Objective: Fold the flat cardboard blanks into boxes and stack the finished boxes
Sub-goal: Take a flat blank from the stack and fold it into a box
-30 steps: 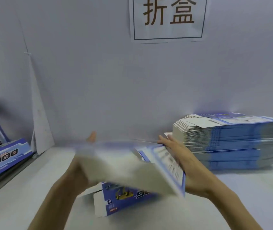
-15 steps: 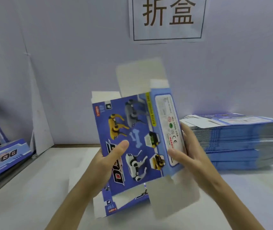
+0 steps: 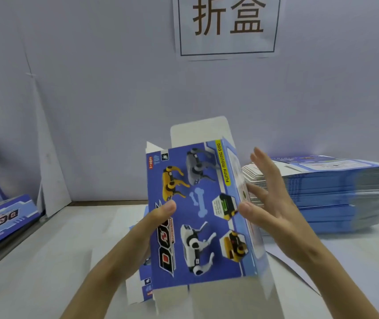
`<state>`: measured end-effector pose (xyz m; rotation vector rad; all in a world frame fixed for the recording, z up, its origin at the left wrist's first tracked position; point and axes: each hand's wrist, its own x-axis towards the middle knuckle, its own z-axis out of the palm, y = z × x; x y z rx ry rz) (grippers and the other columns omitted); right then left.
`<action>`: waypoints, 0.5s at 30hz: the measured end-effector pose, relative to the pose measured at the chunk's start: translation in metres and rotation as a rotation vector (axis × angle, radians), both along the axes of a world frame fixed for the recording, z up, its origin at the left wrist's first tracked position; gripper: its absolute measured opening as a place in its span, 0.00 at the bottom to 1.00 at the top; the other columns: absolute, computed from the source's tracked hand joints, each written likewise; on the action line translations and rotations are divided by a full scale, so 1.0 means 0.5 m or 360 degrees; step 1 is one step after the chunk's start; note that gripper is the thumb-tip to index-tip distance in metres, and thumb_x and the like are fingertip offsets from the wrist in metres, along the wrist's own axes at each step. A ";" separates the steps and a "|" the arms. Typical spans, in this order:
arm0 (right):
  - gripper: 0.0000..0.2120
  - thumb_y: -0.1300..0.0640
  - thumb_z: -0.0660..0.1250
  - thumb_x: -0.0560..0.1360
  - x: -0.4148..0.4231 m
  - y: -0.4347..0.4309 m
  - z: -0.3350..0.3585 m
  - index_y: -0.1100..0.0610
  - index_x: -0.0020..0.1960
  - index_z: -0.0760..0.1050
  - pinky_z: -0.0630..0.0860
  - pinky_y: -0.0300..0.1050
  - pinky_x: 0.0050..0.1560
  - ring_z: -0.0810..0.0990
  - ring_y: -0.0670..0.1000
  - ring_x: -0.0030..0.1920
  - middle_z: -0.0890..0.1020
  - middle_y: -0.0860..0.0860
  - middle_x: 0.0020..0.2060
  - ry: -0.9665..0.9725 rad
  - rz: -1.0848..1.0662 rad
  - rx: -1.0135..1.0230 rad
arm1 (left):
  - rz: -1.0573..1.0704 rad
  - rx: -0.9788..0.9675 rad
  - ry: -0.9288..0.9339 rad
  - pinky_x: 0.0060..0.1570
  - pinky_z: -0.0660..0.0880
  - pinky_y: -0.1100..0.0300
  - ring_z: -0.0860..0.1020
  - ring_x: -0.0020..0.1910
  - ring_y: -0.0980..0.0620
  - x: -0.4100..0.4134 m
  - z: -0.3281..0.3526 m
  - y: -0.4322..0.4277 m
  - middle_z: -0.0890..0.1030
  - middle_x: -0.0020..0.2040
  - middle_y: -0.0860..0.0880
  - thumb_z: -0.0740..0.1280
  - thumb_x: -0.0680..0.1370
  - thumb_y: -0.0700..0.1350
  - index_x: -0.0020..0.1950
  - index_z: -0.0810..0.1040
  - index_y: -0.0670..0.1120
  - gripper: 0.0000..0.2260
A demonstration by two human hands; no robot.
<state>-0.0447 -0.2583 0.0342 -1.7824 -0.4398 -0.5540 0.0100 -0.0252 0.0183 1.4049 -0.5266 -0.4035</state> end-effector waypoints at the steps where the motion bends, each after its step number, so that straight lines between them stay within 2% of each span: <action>1: 0.42 0.34 0.70 0.62 -0.002 0.001 0.001 0.23 0.70 0.52 0.77 0.31 0.49 0.70 0.30 0.64 0.64 0.20 0.65 -0.0008 -0.0024 -0.0071 | 0.0002 -0.0060 0.0004 0.40 0.81 0.53 0.85 0.45 0.43 -0.001 -0.002 -0.003 0.85 0.49 0.44 0.78 0.45 0.69 0.55 0.81 0.51 0.42; 3: 0.43 0.33 0.69 0.62 -0.003 0.006 -0.001 0.23 0.71 0.50 0.76 0.36 0.54 0.70 0.33 0.66 0.62 0.22 0.68 -0.0013 -0.0052 -0.0228 | 0.0013 -0.0131 0.0024 0.34 0.80 0.57 0.85 0.40 0.45 -0.005 -0.003 -0.011 0.86 0.44 0.43 0.80 0.45 0.65 0.45 0.85 0.52 0.32; 4: 0.43 0.33 0.69 0.63 -0.004 0.008 -0.002 0.23 0.71 0.50 0.75 0.33 0.54 0.70 0.32 0.65 0.62 0.22 0.67 -0.0030 -0.0059 -0.0266 | 0.0005 -0.0117 0.0037 0.34 0.80 0.57 0.85 0.39 0.45 -0.006 -0.001 -0.014 0.86 0.44 0.43 0.80 0.47 0.62 0.47 0.85 0.52 0.31; 6: 0.41 0.34 0.69 0.64 -0.004 0.012 -0.002 0.24 0.71 0.51 0.72 0.24 0.52 0.68 0.28 0.63 0.63 0.23 0.65 -0.0080 -0.0043 -0.0230 | -0.0005 -0.0044 0.0008 0.34 0.80 0.57 0.85 0.40 0.43 -0.009 0.006 -0.013 0.85 0.47 0.42 0.80 0.51 0.59 0.60 0.77 0.48 0.39; 8: 0.41 0.36 0.69 0.64 -0.003 0.014 -0.001 0.25 0.72 0.52 0.69 0.20 0.52 0.65 0.25 0.64 0.60 0.25 0.68 -0.0115 -0.0022 -0.0152 | -0.0004 0.0025 -0.0013 0.33 0.80 0.56 0.85 0.40 0.43 -0.011 0.012 -0.010 0.85 0.48 0.41 0.82 0.48 0.60 0.67 0.70 0.47 0.50; 12: 0.44 0.41 0.71 0.67 0.002 0.013 -0.009 0.31 0.76 0.49 0.64 0.19 0.55 0.59 0.29 0.71 0.57 0.25 0.73 -0.0179 0.0047 -0.0163 | -0.0049 0.0102 -0.0056 0.35 0.80 0.57 0.85 0.40 0.44 -0.020 0.016 -0.015 0.85 0.48 0.44 0.82 0.44 0.62 0.67 0.67 0.49 0.55; 15: 0.44 0.39 0.70 0.65 0.003 0.008 -0.011 0.29 0.74 0.52 0.71 0.26 0.55 0.63 0.29 0.69 0.60 0.24 0.71 -0.0138 -0.0001 -0.0135 | -0.0072 0.0132 -0.0082 0.37 0.80 0.57 0.85 0.41 0.45 -0.026 0.014 -0.015 0.85 0.47 0.45 0.81 0.44 0.64 0.65 0.70 0.49 0.53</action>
